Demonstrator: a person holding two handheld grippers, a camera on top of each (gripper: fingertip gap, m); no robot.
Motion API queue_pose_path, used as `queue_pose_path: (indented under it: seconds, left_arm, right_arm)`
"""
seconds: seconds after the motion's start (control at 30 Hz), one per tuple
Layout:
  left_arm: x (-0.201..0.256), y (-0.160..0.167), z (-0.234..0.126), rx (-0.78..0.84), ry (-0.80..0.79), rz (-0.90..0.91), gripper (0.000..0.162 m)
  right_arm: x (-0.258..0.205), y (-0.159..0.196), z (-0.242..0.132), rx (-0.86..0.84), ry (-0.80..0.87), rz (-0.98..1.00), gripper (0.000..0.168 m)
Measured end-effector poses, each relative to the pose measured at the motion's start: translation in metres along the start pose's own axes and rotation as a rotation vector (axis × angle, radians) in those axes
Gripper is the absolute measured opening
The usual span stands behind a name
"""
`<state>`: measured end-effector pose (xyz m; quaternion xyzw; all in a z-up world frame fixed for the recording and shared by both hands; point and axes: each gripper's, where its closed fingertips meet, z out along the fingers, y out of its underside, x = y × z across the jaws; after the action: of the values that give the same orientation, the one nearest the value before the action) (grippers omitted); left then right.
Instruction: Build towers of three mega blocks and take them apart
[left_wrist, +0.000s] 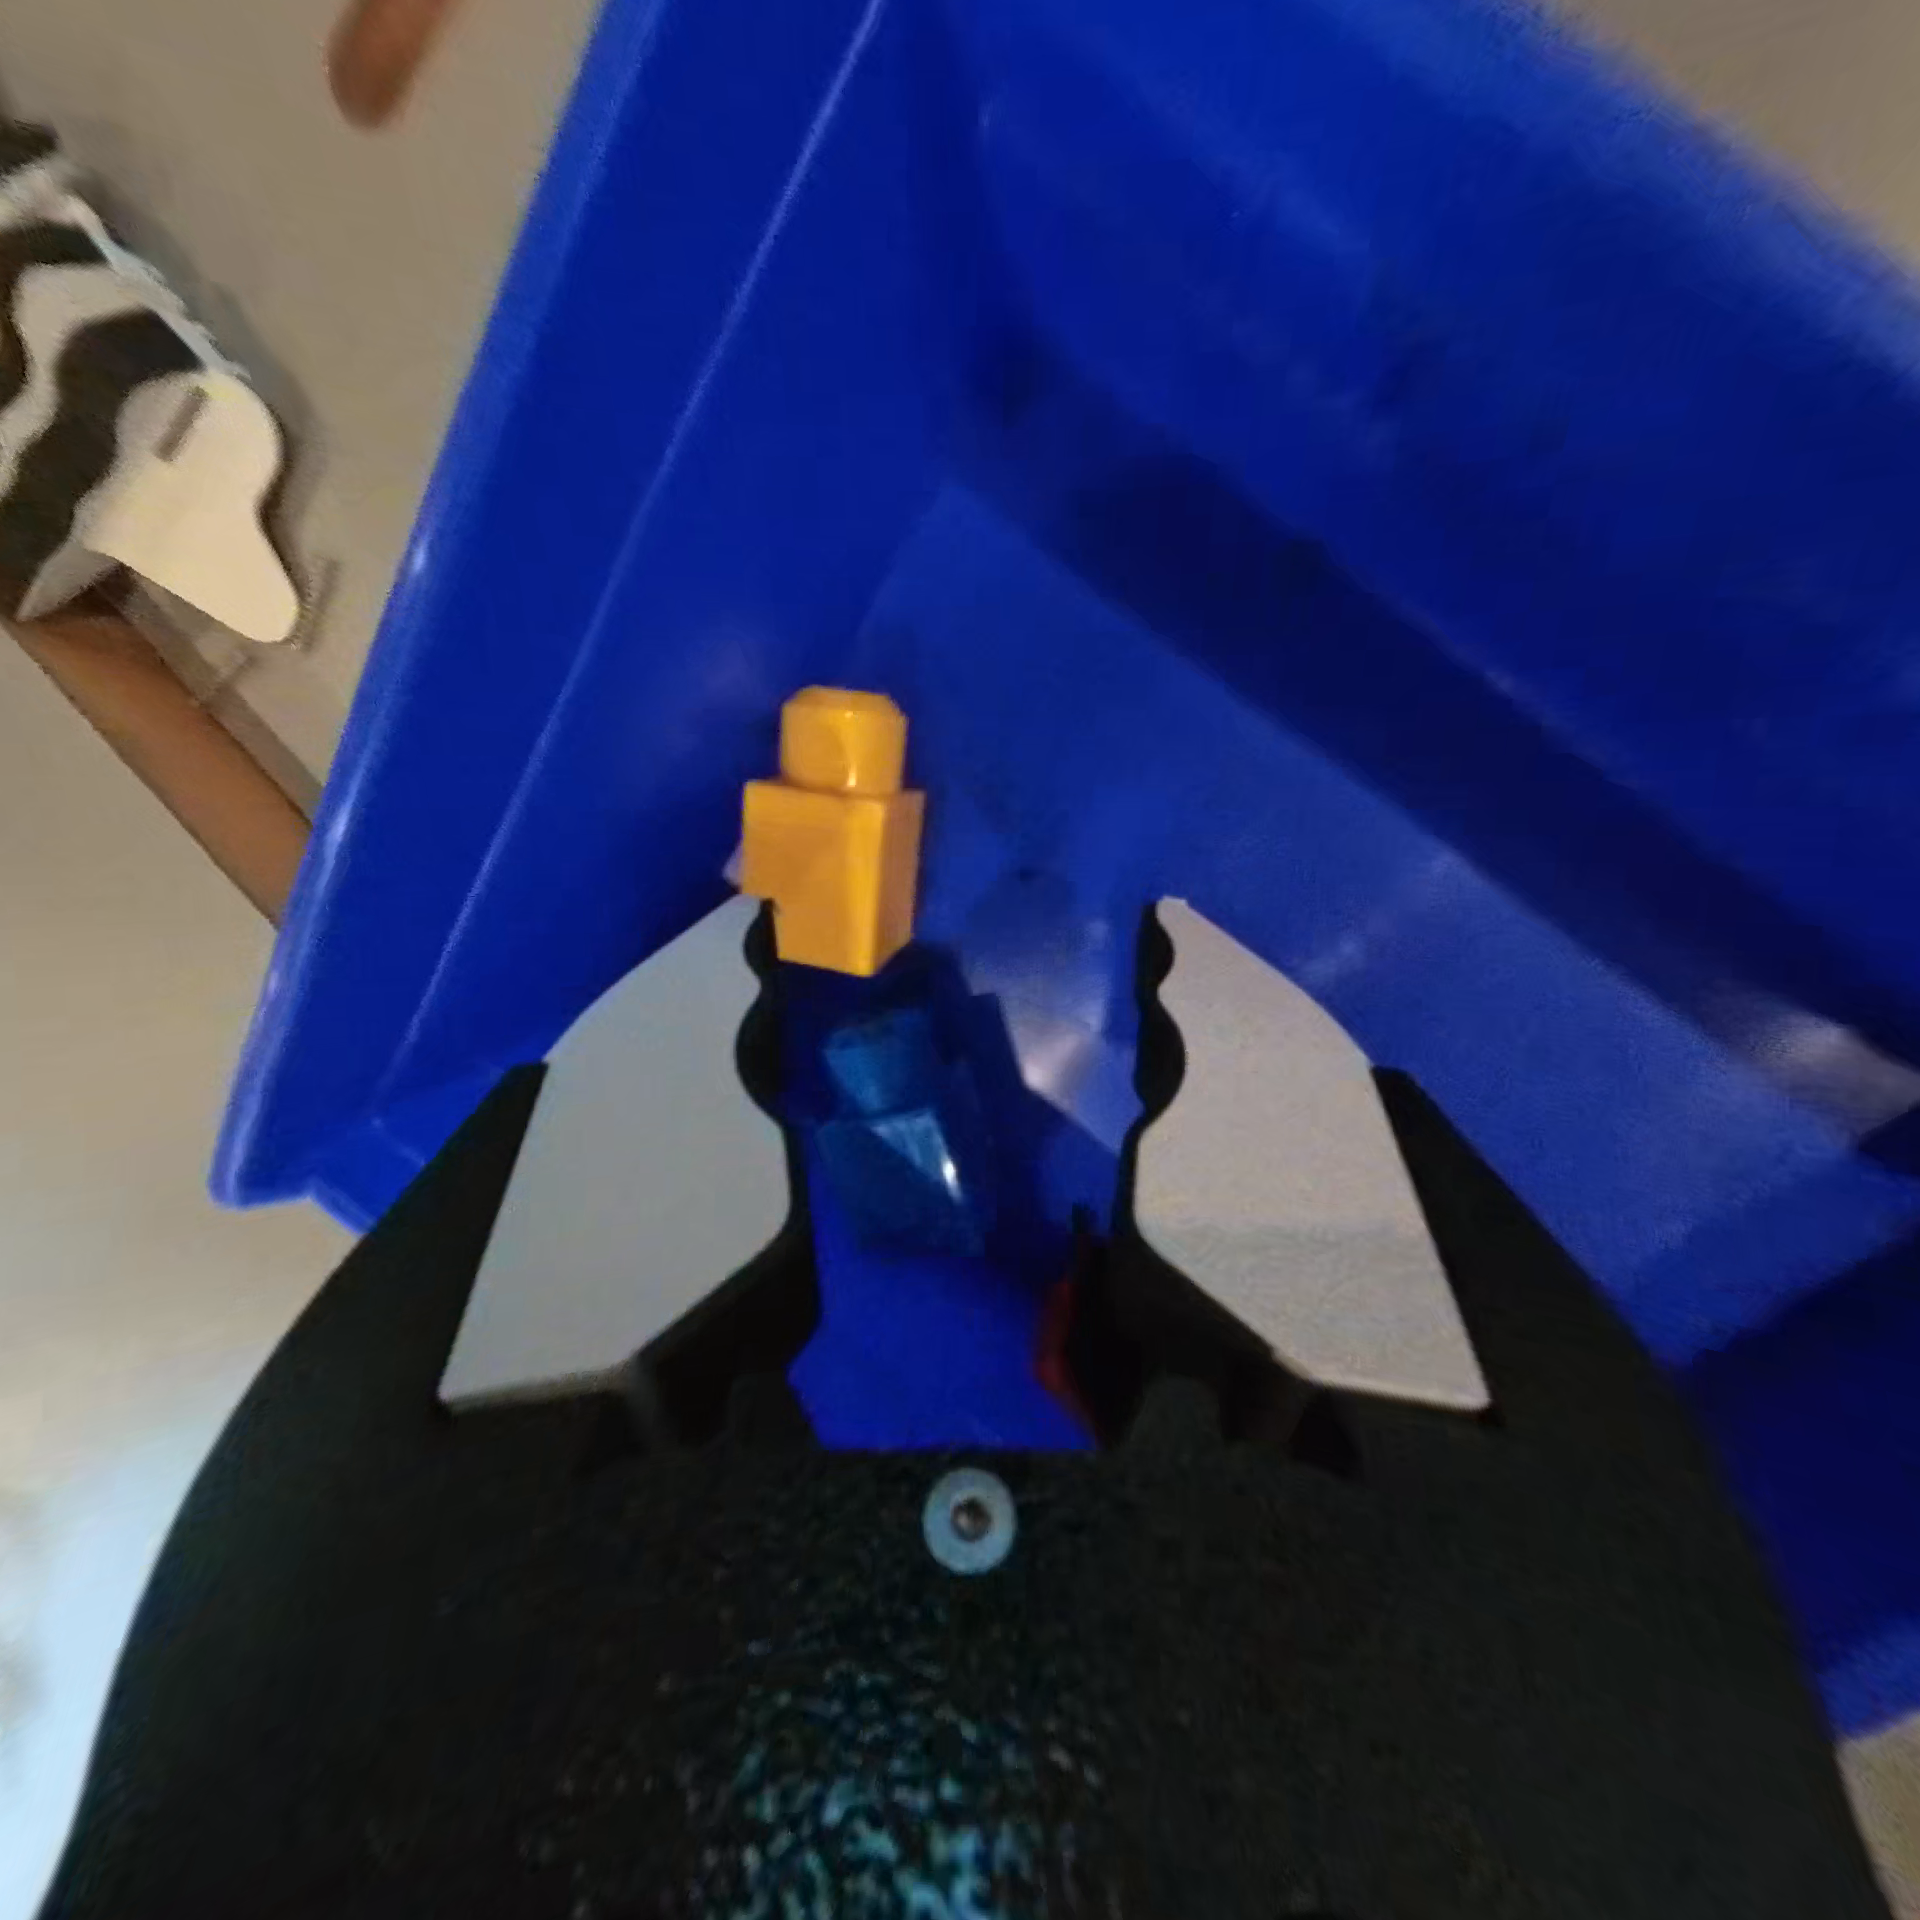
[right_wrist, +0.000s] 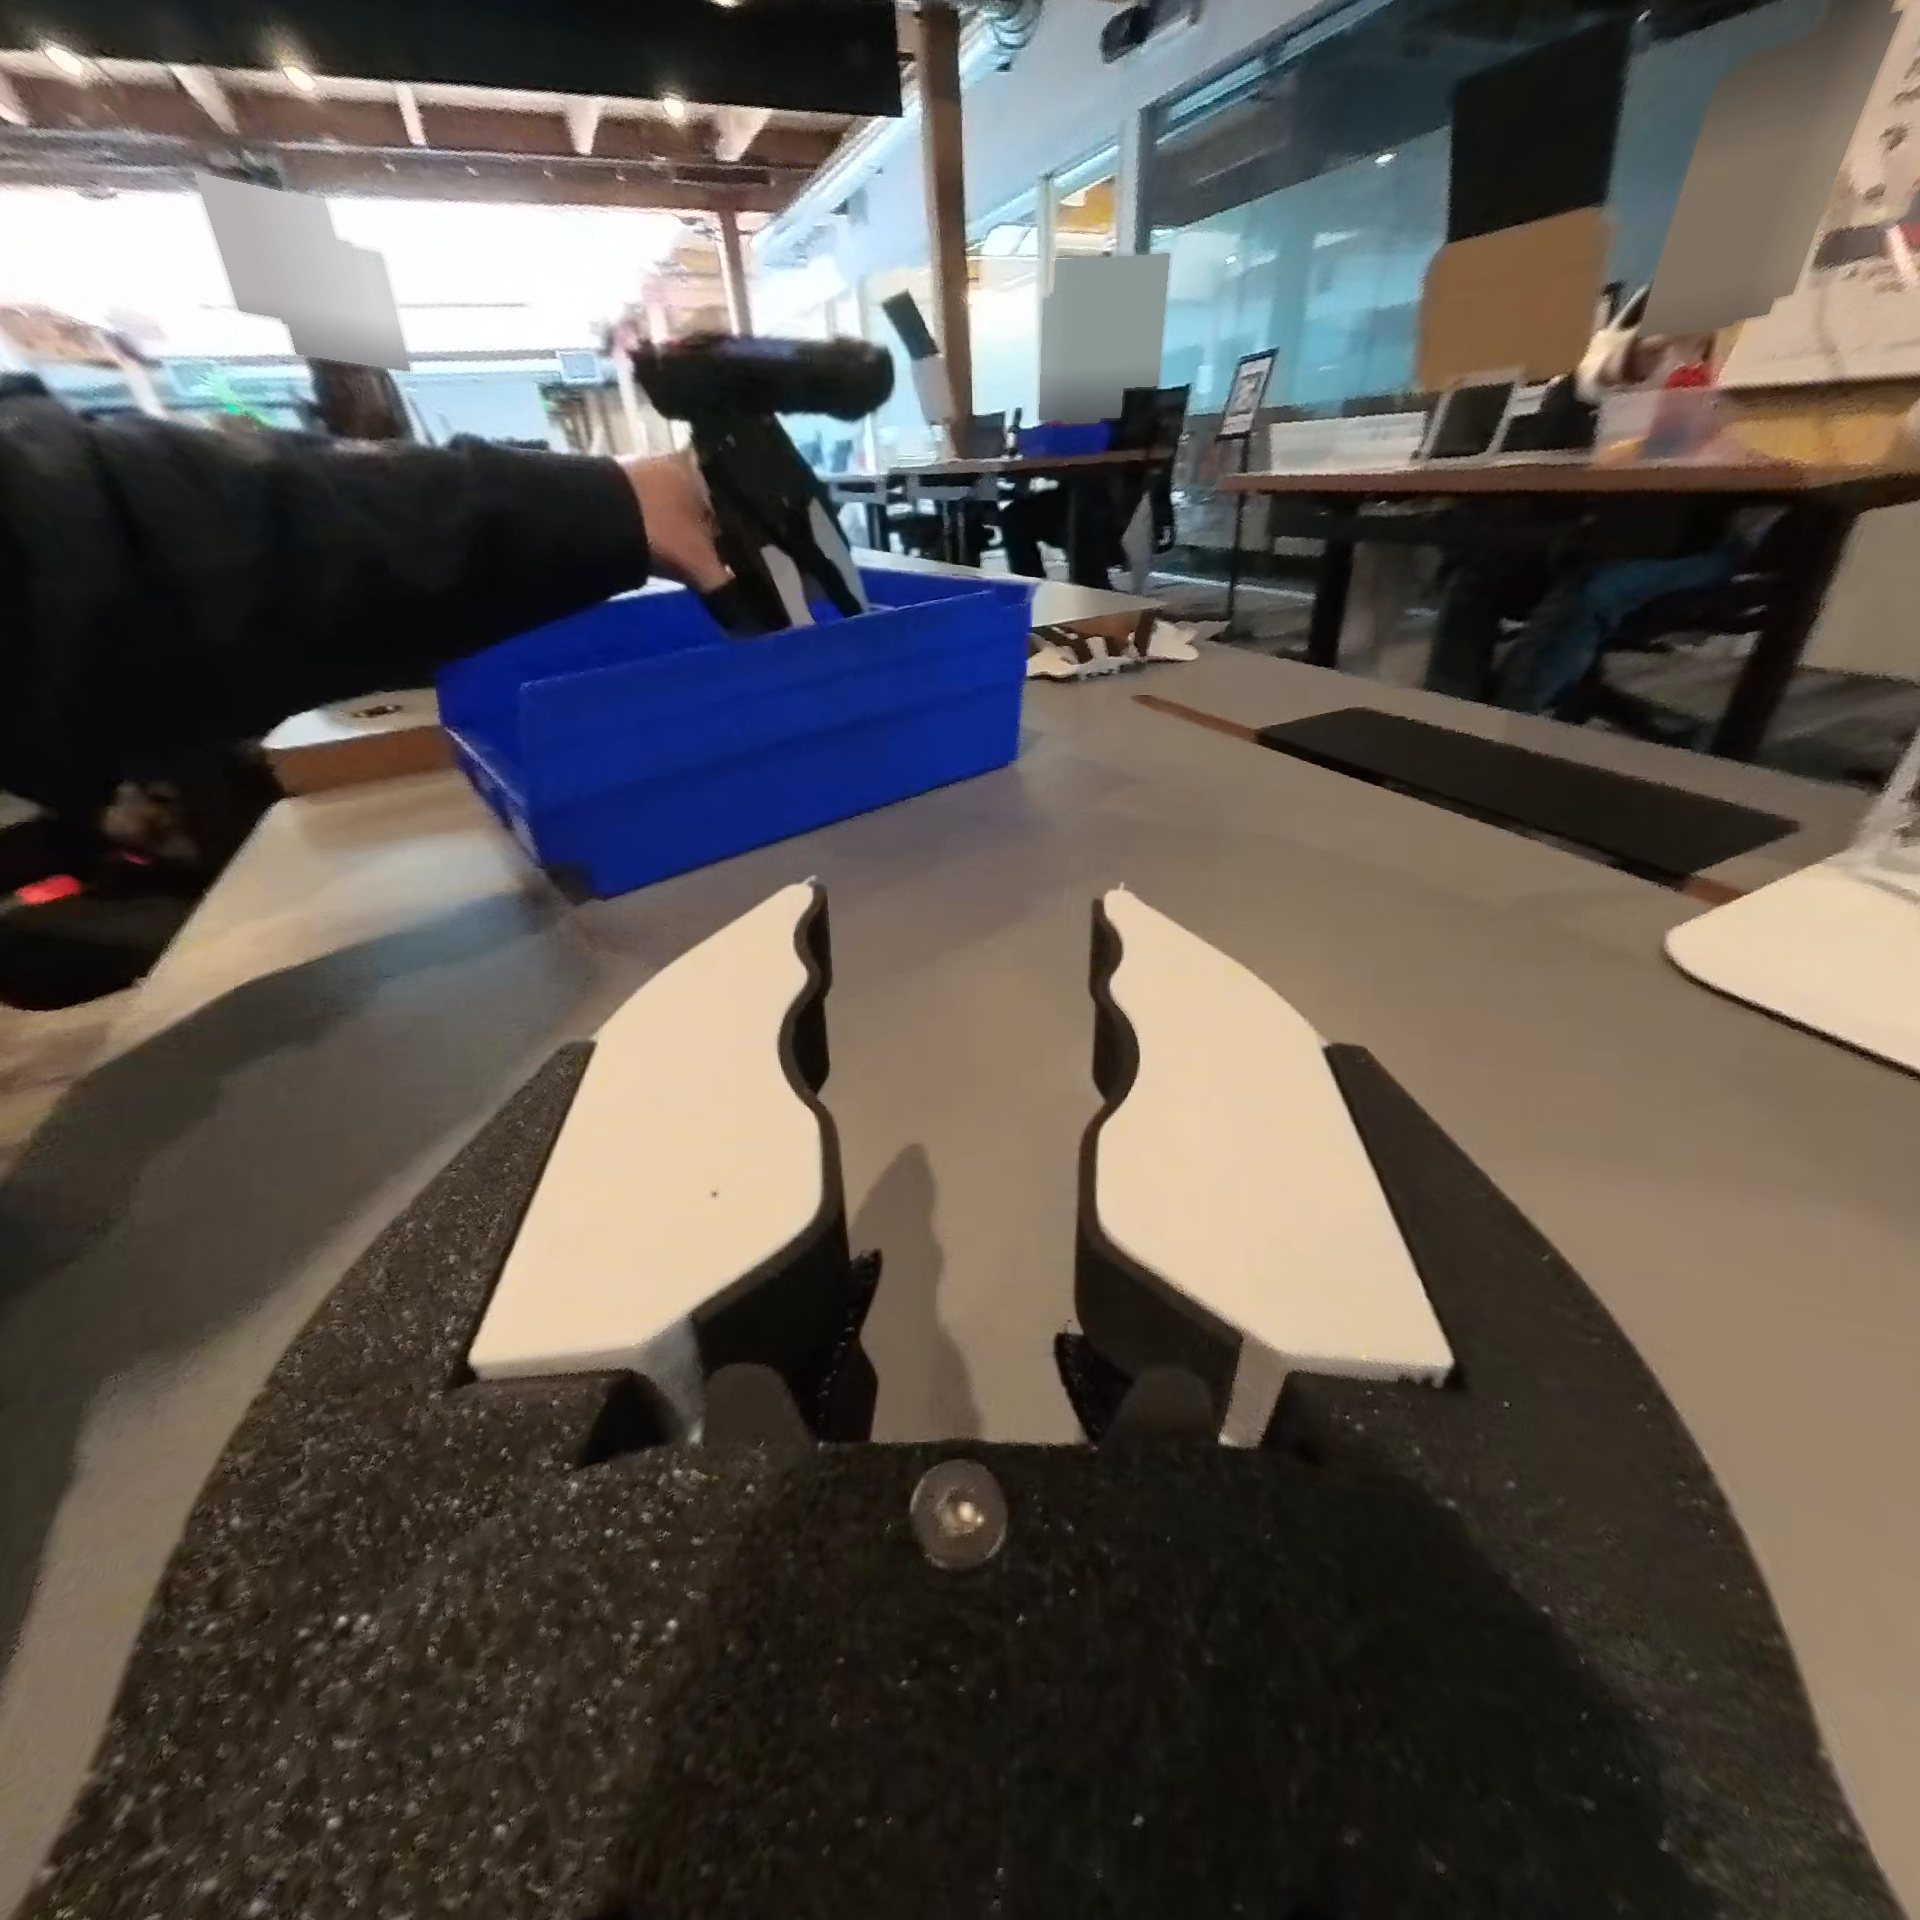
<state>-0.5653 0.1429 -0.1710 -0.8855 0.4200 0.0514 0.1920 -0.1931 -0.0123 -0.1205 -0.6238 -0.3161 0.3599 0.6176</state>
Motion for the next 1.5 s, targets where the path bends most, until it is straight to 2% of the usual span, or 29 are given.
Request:
queue_pose_path:
  seconds: [0.17, 0.3, 0.47, 0.5, 0.6, 0.73, 0.87, 1.0, 1.13, 1.2, 1.3, 1.43, 1.5]
  left_arm:
    - [-0.020, 0.014, 0.030, -0.170, 0.009, 0.043, 0.070]
    - [-0.024, 0.013, 0.042, -0.194, 0.058, 0.018, 0.066]
    - [-0.019, 0.017, 0.048, -0.248, 0.119, -0.006, 0.037]
    - [-0.016, 0.015, 0.045, -0.237, 0.122, -0.012, 0.037]
    - [-0.010, -0.003, 0.022, -0.102, 0.064, -0.023, 0.037]
    - [0.014, -0.036, -0.036, 0.171, -0.037, -0.007, 0.037]
    - [0.073, -0.072, -0.098, 0.469, -0.037, 0.070, 0.037]
    - [0.138, -0.095, -0.141, 0.712, -0.029, 0.126, 0.037]
    - [0.174, -0.087, -0.170, 0.887, -0.087, 0.035, 0.036]
    - [0.184, -0.072, -0.182, 0.972, -0.116, -0.051, 0.036]
    - [0.204, -0.049, -0.190, 1.088, -0.091, -0.167, 0.036]
    - [0.235, -0.037, -0.191, 1.216, -0.037, -0.198, 0.036]
    - [0.247, -0.038, -0.180, 1.202, -0.016, -0.200, 0.036]
  right_arm:
    - [0.000, -0.001, -0.003, 0.012, 0.035, -0.062, 0.047]
    - [-0.001, -0.001, -0.003, 0.011, 0.030, -0.070, 0.045]
    - [-0.001, -0.001, -0.004, 0.018, 0.030, -0.073, 0.044]
    - [-0.002, -0.002, -0.004, 0.020, 0.029, -0.073, 0.044]
    - [-0.002, -0.003, -0.005, 0.030, 0.022, -0.065, 0.044]
    - [-0.003, -0.006, -0.007, 0.048, 0.006, -0.037, 0.043]
    - [-0.005, -0.008, -0.008, 0.065, -0.013, -0.017, 0.044]
    - [-0.007, -0.009, -0.008, 0.070, -0.027, -0.007, 0.044]
    - [-0.012, 0.000, -0.005, 0.006, -0.053, 0.002, 0.041]
    - [-0.020, 0.010, 0.002, -0.093, -0.121, 0.038, 0.032]
    - [-0.024, 0.015, 0.021, -0.177, -0.153, 0.061, 0.033]
    - [-0.031, 0.007, 0.045, -0.151, -0.189, 0.030, 0.035]
    - [-0.040, 0.004, 0.053, -0.125, -0.229, 0.052, 0.036]
